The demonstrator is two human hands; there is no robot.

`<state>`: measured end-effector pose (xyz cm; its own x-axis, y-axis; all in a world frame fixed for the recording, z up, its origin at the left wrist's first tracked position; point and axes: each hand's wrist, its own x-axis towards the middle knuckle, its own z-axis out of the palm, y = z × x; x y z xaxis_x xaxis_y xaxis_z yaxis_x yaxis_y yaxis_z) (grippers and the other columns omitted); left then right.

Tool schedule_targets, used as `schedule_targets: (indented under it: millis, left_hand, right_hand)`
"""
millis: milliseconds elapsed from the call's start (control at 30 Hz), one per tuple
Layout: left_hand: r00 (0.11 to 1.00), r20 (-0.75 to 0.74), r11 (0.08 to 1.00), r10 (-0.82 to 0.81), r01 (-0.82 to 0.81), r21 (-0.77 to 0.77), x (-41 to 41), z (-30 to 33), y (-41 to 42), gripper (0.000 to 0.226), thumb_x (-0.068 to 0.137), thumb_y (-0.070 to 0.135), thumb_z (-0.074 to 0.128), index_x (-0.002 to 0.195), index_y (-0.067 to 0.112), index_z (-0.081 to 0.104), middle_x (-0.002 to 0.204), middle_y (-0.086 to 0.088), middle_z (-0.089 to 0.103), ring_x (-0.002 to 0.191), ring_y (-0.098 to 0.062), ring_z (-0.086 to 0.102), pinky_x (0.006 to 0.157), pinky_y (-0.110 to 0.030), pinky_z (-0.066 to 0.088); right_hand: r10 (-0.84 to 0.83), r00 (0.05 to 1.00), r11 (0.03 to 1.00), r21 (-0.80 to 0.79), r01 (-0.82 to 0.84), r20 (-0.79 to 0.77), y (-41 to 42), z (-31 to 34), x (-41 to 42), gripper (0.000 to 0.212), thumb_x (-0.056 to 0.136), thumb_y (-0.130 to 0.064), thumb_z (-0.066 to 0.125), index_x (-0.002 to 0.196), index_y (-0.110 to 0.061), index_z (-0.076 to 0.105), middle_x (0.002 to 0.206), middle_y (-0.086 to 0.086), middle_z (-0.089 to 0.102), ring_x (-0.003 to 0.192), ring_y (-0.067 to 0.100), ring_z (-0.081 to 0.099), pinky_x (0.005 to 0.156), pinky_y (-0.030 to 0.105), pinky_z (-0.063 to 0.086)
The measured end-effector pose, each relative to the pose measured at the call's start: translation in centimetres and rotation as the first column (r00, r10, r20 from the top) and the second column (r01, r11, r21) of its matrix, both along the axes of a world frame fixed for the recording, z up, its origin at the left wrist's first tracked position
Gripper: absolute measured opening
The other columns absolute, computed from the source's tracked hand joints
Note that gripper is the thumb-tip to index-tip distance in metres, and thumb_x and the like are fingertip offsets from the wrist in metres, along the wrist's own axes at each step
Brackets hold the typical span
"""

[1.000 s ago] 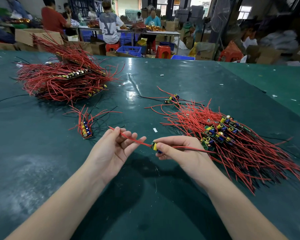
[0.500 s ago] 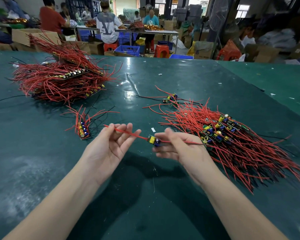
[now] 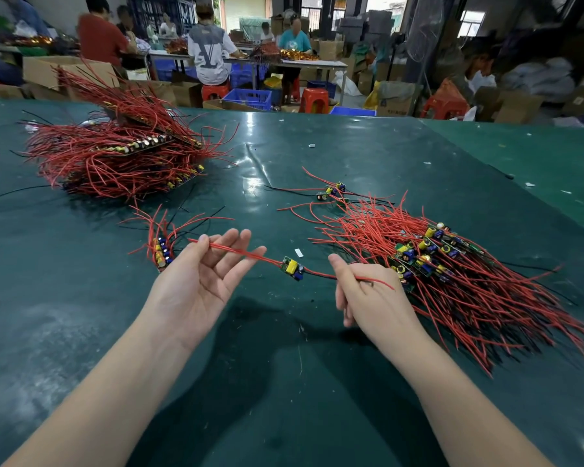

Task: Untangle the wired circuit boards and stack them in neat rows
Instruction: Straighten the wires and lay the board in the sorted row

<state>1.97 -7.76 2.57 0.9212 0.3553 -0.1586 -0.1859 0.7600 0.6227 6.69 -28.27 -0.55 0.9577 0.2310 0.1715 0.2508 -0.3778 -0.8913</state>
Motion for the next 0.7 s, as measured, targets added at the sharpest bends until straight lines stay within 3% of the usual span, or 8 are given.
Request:
schedule_targets:
  millis: [133,333,433,567,700]
  left_hand:
    - [1.0,0.01,1.0,0.011,-0.011,-0.022,0.1,0.1,0.4,0.031,0.105,0.015,0.031,0.082,0.005,0.05,0.072,-0.005,0.072,0.08,-0.02,0.074,0.06,-0.04,0.06]
    - [1.0,0.0,1.0,0.012,-0.012,0.002,0.2,-0.3,0.7,0.032,0.106,0.016,0.03,0.083,0.006,0.05,0.08,-0.006,0.074,0.09,-0.023,0.073,0.062,-0.037,0.061]
    - [1.0,0.018,1.0,-0.002,0.001,0.025,0.3,-0.3,0.8,0.031,0.106,0.02,0.031,0.085,0.009,0.052,0.089,-0.008,0.075,0.093,-0.023,0.072,0.067,-0.04,0.061]
    - [0.999,0.011,0.994,-0.048,0.046,0.1,0.2,-0.7,0.5,0.031,0.104,0.023,0.037,0.085,0.009,0.058,0.094,-0.01,0.075,0.092,-0.022,0.072,0.067,-0.032,0.06]
    - [0.984,-0.029,0.966,-0.176,0.179,0.187,0.1,-1.0,0.3,0.03,0.101,0.024,0.041,0.099,0.006,0.066,0.103,-0.012,0.074,0.095,-0.023,0.072,0.068,-0.028,0.059]
  right_hand:
    - [0.013,0.995,0.998,0.061,-0.007,-0.101,0.2,0.2,0.1,0.07,0.096,-0.054,0.04,0.044,-0.01,0.053,0.036,0.014,0.047,0.035,0.019,0.053,0.039,0.017,0.036]
    - [0.161,0.959,0.909,0.414,-0.053,-0.232,0.9,1.0,-0.1,0.078,0.1,-0.055,0.024,0.035,-0.016,0.043,0.031,0.004,0.037,0.029,0.02,0.041,0.038,0.018,0.03]
    - [0.13,0.959,0.879,0.476,0.007,-0.253,0.9,1.3,0.0,0.078,0.1,-0.055,0.024,0.034,-0.016,0.041,0.031,0.003,0.03,0.029,0.018,0.035,0.038,0.022,0.027]
    - [0.104,0.962,0.803,0.592,0.069,-0.254,0.1,2.4,0.4,0.078,0.102,-0.05,0.024,0.032,-0.016,0.039,0.033,0.002,0.026,0.03,0.016,0.031,0.039,0.023,0.025]
    - [0.058,0.966,0.718,0.682,0.135,-0.253,-1.4,3.9,0.9,0.075,0.102,-0.048,0.026,0.034,-0.018,0.039,0.035,-0.001,0.025,0.031,0.014,0.029,0.038,0.019,0.024]
